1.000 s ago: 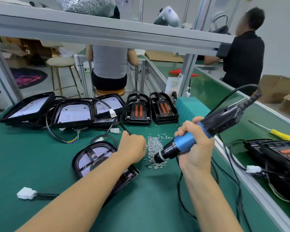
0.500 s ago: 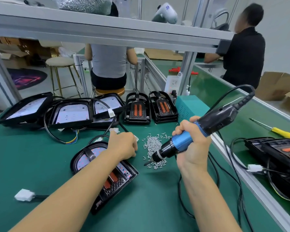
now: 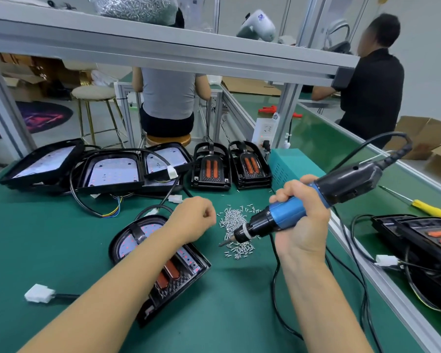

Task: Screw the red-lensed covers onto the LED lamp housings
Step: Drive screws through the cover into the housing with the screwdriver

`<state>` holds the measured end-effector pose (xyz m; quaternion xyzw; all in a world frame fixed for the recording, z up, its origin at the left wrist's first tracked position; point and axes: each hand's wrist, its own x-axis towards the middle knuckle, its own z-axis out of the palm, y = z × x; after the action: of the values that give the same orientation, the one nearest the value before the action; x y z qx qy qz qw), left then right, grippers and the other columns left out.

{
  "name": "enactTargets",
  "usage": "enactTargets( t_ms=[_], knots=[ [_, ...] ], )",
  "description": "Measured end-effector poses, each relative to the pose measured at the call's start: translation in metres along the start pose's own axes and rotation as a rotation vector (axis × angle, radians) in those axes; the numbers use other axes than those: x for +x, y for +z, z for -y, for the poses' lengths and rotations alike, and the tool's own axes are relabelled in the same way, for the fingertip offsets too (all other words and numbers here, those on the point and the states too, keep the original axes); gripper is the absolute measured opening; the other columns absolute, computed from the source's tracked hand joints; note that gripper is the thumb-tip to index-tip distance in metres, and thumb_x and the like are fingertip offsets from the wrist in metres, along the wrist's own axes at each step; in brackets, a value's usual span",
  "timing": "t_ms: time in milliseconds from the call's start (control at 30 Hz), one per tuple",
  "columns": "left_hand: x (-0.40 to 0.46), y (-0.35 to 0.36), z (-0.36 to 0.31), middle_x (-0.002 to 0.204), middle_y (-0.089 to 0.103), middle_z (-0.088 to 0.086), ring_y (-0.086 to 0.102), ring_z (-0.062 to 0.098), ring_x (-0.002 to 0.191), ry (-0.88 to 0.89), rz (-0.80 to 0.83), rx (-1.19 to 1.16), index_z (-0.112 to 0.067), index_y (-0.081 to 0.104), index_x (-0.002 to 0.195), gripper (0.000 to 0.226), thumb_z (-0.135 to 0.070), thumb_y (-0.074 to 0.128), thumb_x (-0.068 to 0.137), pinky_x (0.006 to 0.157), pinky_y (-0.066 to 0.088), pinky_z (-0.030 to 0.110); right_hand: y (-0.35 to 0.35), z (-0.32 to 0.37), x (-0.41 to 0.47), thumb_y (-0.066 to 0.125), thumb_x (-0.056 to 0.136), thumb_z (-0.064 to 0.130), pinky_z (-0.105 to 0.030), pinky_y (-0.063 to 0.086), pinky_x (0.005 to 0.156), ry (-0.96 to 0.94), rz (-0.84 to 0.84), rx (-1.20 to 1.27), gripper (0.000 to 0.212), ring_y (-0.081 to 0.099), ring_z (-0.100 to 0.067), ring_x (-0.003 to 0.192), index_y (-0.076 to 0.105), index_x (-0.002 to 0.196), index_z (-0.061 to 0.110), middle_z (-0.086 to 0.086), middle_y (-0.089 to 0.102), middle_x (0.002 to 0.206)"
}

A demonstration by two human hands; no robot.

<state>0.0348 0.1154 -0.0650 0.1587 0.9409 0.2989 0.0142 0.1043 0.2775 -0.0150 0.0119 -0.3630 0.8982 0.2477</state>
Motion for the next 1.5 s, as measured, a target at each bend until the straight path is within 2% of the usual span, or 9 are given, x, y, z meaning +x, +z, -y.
enactTargets(
  t_ms=[67,200,400,600,800,967,1100,1267,1500],
  knots=[
    [-0.016,-0.012,0.002,0.069,0.066,-0.005,0.056,0.011,0.064,-0.005,-0.059,-0.320,-0.011,0.068,0.075,0.008,-0.008,0.069,0.082,0.066,0.047,0.023,0.003,0.005,0.000,0.058,0.067,0.002,-0.023,0.044,0.052,-0.001,-0.004,0.034,0.022,0.047,-0.013,0.049,0.050,0.079,0.020,0.002,0.047,0.056],
    [-0.059,-0.025,0.012,0.066,0.069,-0.005,0.058,0.004,0.061,-0.053,-0.078,-0.664,-0.014,0.072,0.072,0.014,-0.001,0.076,0.075,0.062,0.045,0.011,0.013,0.009,-0.005,0.056,0.069,0.006,-0.022,0.044,0.055,0.000,0.019,0.100,0.019,0.046,-0.011,0.049,0.047,0.079,0.019,0.003,0.047,0.057],
    [-0.108,-0.036,0.018,0.071,0.069,0.010,0.061,0.012,0.061,-0.145,-0.077,-0.921,-0.011,0.076,0.074,0.009,-0.003,0.078,0.069,0.056,0.050,0.017,0.037,0.000,-0.021,0.054,0.072,0.009,-0.021,0.044,0.056,0.039,0.109,0.168,0.015,0.045,-0.009,0.050,0.046,0.079,0.019,0.005,0.046,0.058],
    [-0.137,-0.044,0.024,0.071,0.072,0.012,0.068,0.016,0.068,-0.172,-0.164,-1.058,-0.015,0.077,0.072,0.016,-0.018,0.075,0.057,0.065,0.053,0.016,0.052,-0.013,-0.038,0.053,0.073,0.009,-0.020,0.044,0.056,0.098,0.160,0.163,0.014,0.045,-0.009,0.050,0.045,0.080,0.019,0.005,0.046,0.059],
    [-0.155,-0.047,0.040,0.076,0.074,0.004,0.065,0.006,0.071,-0.202,-0.234,-0.933,-0.017,0.078,0.079,0.017,-0.001,0.073,0.076,0.068,0.049,0.011,0.057,-0.019,-0.049,0.054,0.071,0.010,-0.022,0.044,0.056,0.144,0.191,0.108,0.015,0.045,-0.010,0.051,0.047,0.080,0.019,0.005,0.046,0.060],
    [-0.170,-0.043,0.054,0.080,0.071,0.004,0.061,0.012,0.072,-0.192,-0.286,-0.634,-0.025,0.075,0.073,0.024,-0.004,0.070,0.082,0.076,0.047,0.024,0.057,-0.033,-0.064,0.054,0.070,0.007,-0.022,0.044,0.055,0.201,0.247,0.040,0.017,0.044,-0.011,0.049,0.048,0.080,0.019,0.004,0.045,0.057],
    [-0.176,-0.039,0.054,0.078,0.066,-0.003,0.058,0.007,0.076,-0.126,-0.347,-0.446,-0.027,0.071,0.073,0.027,-0.002,0.070,0.081,0.073,0.041,0.010,0.059,-0.044,-0.072,0.058,0.066,0.003,-0.026,0.044,0.056,0.203,0.315,-0.041,0.023,0.044,-0.014,0.048,0.053,0.080,0.020,0.001,0.045,0.056],
    [-0.178,-0.029,0.052,0.081,0.066,-0.014,0.057,0.006,0.086,-0.080,-0.304,-0.271,-0.031,0.071,0.081,0.021,-0.011,0.067,0.086,0.085,0.044,0.030,0.059,-0.050,-0.075,0.064,0.060,0.006,-0.027,0.044,0.054,0.209,0.446,-0.122,0.024,0.046,-0.016,0.048,0.059,0.076,0.023,-0.002,0.044,0.058],
    [-0.175,-0.019,0.043,0.078,0.065,-0.019,0.053,0.006,0.084,-0.012,-0.345,-0.081,-0.026,0.074,0.088,0.015,-0.013,0.066,0.088,0.082,0.034,0.026,0.059,-0.055,-0.079,0.066,0.061,0.014,-0.026,0.043,0.052,0.234,0.493,-0.178,0.020,0.045,-0.018,0.048,0.060,0.076,0.026,-0.002,0.046,0.055]
  ],
)
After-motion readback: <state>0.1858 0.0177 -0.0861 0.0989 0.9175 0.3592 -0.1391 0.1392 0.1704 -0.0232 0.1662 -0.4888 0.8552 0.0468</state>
